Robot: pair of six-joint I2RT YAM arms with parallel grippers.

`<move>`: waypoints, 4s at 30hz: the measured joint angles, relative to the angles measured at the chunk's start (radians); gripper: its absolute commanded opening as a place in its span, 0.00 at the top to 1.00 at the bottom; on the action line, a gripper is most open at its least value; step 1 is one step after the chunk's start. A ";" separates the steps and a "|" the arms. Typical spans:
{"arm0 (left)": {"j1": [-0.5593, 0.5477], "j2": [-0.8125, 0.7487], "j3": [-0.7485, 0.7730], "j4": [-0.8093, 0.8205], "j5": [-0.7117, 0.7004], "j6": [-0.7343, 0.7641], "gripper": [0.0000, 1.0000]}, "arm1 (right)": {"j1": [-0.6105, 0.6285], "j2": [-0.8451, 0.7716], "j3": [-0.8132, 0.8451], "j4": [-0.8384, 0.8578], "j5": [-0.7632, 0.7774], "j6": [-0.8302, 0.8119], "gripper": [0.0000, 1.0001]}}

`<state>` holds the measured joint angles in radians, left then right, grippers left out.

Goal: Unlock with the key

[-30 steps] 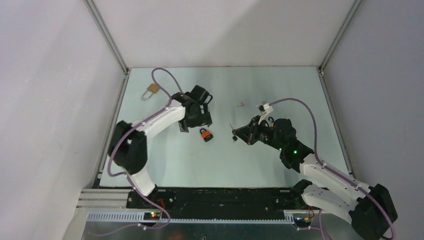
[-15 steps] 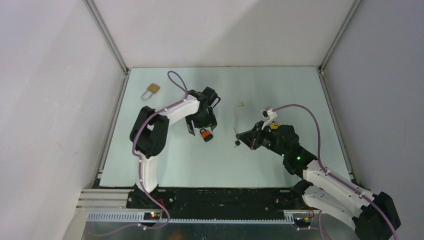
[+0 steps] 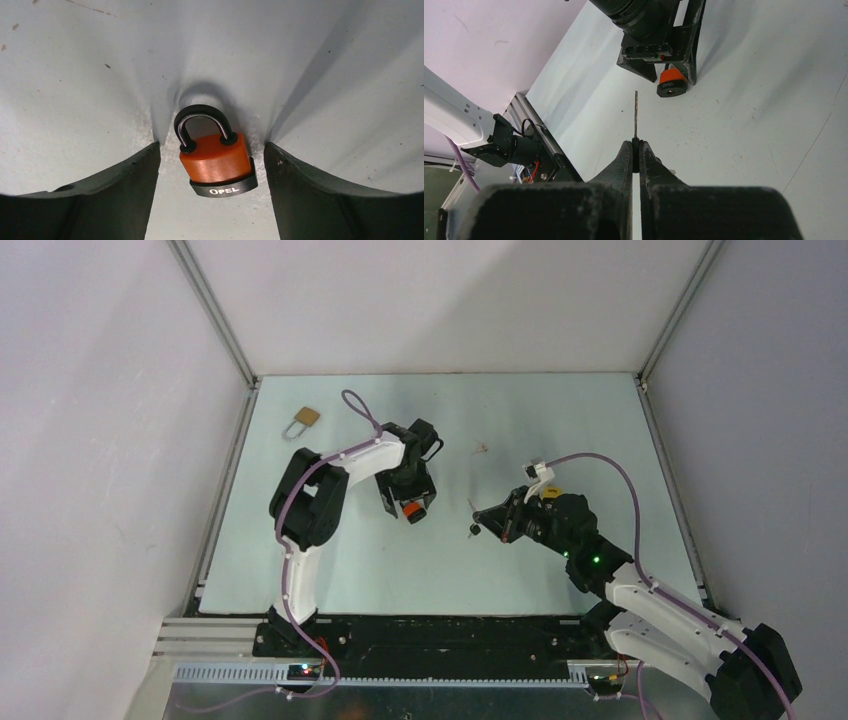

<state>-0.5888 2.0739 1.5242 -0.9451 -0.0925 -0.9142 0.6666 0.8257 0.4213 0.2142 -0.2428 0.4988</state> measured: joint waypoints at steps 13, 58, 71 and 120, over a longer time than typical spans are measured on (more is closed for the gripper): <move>0.003 -0.002 -0.011 -0.002 0.013 -0.101 0.31 | 0.014 0.039 -0.032 0.071 -0.001 0.009 1.00; -0.037 -0.302 -0.108 0.006 0.060 -0.272 0.97 | 0.059 0.628 -0.111 0.745 -0.160 0.193 1.00; -0.066 -0.341 -0.108 0.006 0.070 -0.288 0.99 | 0.055 0.767 -0.043 0.885 -0.194 0.280 1.00; -0.116 -0.378 -0.107 0.000 -0.009 -0.290 1.00 | 0.036 0.775 -0.039 0.900 -0.182 0.329 1.00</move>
<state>-0.7048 1.6958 1.4174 -0.9447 -0.1013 -1.2037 0.7025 1.6005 0.3820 1.1145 -0.4252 0.8280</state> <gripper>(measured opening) 0.483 0.031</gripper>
